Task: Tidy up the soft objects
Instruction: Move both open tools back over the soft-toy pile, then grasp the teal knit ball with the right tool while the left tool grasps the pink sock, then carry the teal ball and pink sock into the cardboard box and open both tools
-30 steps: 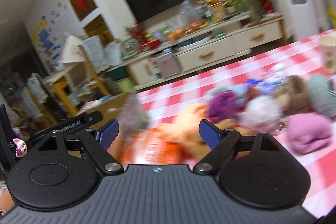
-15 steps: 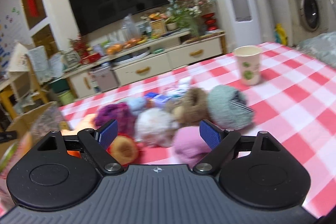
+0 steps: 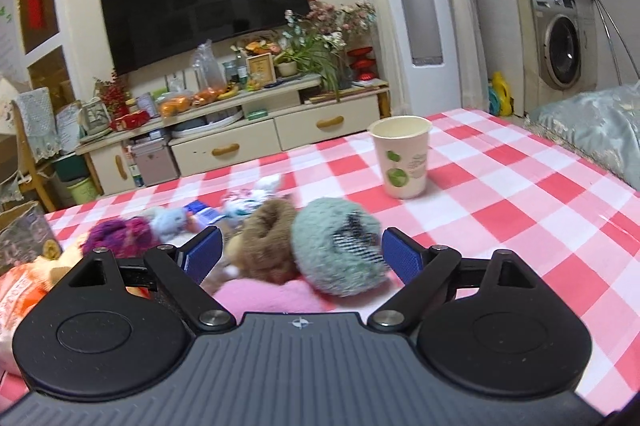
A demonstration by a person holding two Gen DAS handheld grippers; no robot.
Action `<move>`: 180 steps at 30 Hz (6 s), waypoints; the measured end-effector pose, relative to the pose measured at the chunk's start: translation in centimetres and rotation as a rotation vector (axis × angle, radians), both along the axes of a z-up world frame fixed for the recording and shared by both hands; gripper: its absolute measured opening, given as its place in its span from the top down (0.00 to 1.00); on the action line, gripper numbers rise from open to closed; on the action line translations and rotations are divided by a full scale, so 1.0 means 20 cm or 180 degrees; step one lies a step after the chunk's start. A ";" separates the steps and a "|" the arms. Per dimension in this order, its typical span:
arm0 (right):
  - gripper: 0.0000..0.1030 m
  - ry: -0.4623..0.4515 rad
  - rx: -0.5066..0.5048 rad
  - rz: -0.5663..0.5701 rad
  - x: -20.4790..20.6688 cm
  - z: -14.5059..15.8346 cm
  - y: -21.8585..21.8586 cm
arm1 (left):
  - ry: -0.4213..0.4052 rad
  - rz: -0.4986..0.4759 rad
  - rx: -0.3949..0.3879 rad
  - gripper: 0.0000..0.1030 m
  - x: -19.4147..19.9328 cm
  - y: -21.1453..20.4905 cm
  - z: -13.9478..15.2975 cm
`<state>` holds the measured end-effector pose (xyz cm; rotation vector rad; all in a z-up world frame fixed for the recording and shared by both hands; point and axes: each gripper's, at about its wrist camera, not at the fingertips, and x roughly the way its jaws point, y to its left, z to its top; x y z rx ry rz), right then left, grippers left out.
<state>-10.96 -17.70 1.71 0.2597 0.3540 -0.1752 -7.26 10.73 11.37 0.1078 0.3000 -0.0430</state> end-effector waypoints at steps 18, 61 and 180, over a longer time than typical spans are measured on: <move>0.00 0.0177 0.0220 0.0112 0.13 -0.02 -0.27 | 0.0770 -0.1194 0.0296 0.04 -0.04 -0.69 -0.34; 0.05 0.0669 0.0727 0.0811 0.35 -0.10 -0.33 | 0.1401 -0.1785 -0.0049 0.25 0.28 -0.88 -0.54; 0.15 0.0208 0.0062 0.2600 0.83 0.33 1.34 | 0.0927 0.0709 -0.1121 0.73 0.29 0.93 0.00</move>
